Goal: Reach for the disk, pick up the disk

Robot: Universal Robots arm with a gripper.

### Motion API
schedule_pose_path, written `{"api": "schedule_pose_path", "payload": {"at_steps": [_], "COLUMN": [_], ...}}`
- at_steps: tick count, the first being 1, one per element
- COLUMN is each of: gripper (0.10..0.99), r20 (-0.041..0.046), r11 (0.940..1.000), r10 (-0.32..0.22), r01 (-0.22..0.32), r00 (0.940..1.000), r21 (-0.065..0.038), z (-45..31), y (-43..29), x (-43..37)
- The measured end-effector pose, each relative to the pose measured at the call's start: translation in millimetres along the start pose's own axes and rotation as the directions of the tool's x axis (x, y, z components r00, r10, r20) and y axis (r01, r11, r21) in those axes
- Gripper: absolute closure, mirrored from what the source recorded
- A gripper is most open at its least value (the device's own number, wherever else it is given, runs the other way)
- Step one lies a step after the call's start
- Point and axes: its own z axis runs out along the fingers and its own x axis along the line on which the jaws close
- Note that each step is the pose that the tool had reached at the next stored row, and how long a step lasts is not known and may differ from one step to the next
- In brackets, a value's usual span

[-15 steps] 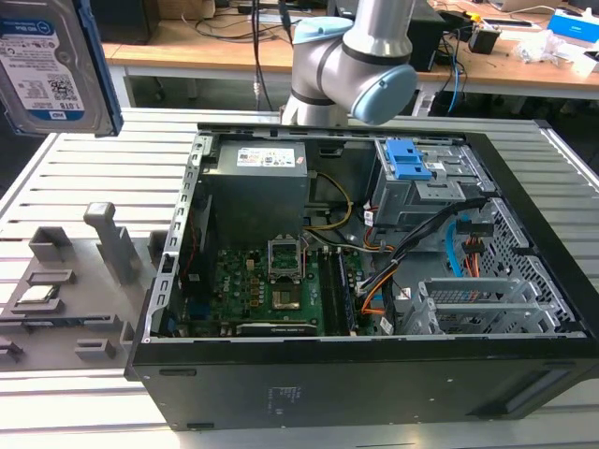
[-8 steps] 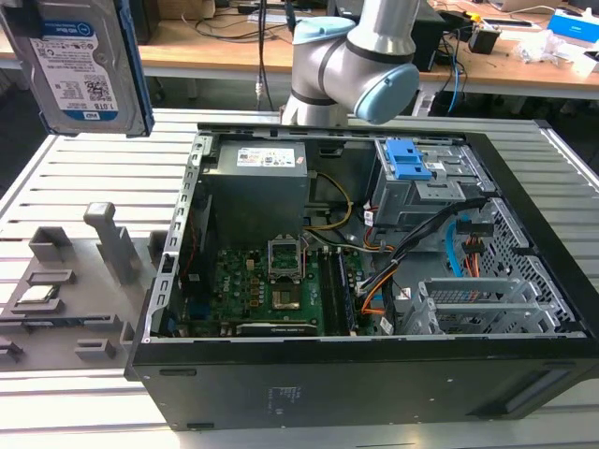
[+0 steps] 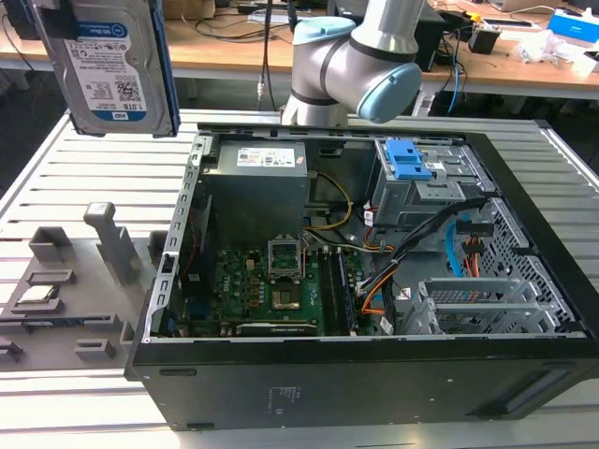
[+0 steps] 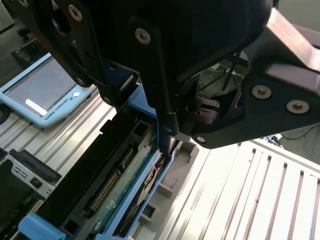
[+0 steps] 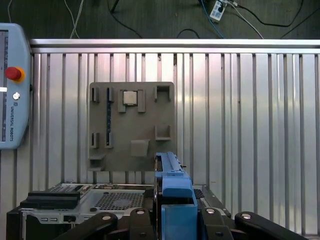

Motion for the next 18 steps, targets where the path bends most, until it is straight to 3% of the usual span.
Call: {"api": "schedule_pose_path", "payload": {"at_steps": [18], "gripper": [0.718], "r20": [-0.0004], "r11": [1.0], "r10": [0.0], "r01": [0.0], "r00": [1.0], "r21": [0.0], "z": [-3.2], "y": [-71.8], "x": [-2.4]}}
